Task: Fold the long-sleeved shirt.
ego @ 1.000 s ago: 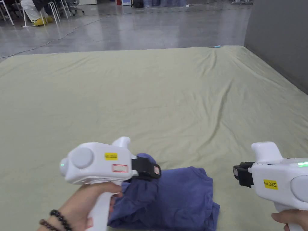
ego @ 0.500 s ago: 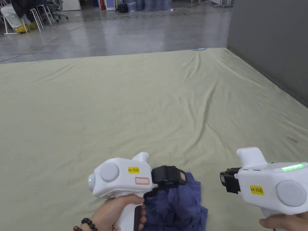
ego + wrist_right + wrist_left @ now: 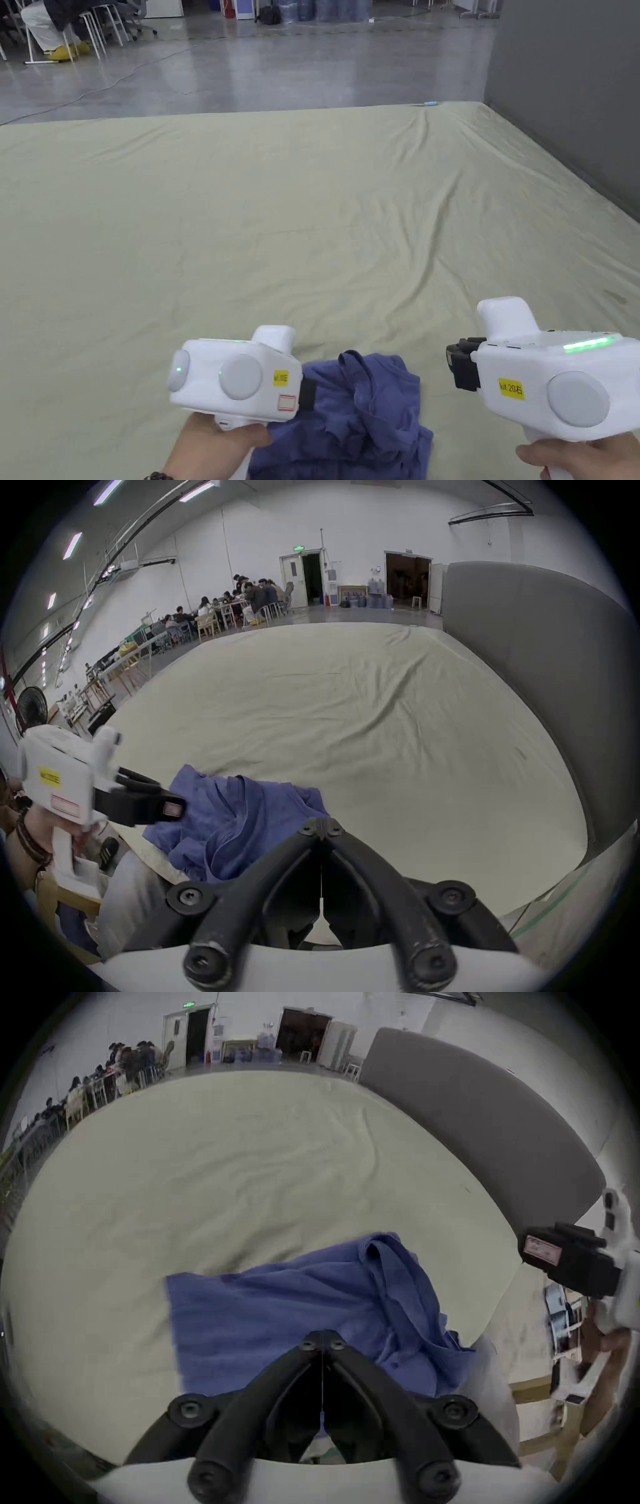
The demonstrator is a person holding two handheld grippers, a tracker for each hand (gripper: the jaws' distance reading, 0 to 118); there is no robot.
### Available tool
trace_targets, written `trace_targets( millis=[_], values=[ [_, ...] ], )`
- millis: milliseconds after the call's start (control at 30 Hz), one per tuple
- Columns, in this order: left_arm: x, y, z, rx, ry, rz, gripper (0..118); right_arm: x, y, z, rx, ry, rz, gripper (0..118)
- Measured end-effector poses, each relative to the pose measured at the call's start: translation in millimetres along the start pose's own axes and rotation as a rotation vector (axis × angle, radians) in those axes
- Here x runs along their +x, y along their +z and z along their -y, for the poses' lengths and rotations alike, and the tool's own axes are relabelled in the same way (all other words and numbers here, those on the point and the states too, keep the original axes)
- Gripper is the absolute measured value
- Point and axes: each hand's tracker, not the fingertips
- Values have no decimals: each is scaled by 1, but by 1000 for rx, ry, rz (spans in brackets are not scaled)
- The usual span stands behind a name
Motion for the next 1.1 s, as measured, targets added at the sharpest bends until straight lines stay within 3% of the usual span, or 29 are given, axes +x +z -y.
trace_targets(
  millis=[267, 467, 600, 700, 833, 1000, 1100],
  values=[
    [46, -82, -27, -39, -3, 62, 0, 9, 4, 9, -23, -19, -7, 0],
    [89, -93, -20, -82, -50, 76, 0, 16, -1, 12, -35, -38, -3, 0],
    [66, -64, -33, -74, 14, 209, 0, 17, -1, 10, -37, -44, -1, 0],
    [41, -11, -32, 8, 2, 212, 0, 11, 1, 2, -38, -45, -21, 0],
    [-4, 45, -28, 79, 37, 179, 0, -19, -17, -17, -96, -2, -178, 0],
    [-56, 74, -10, 140, 150, 142, 0, -48, -67, -16, -194, -180, -323, 0],
    [-86, 76, 5, 138, 228, 174, 0, -48, -98, 3, -264, -211, -301, 0]
  ],
)
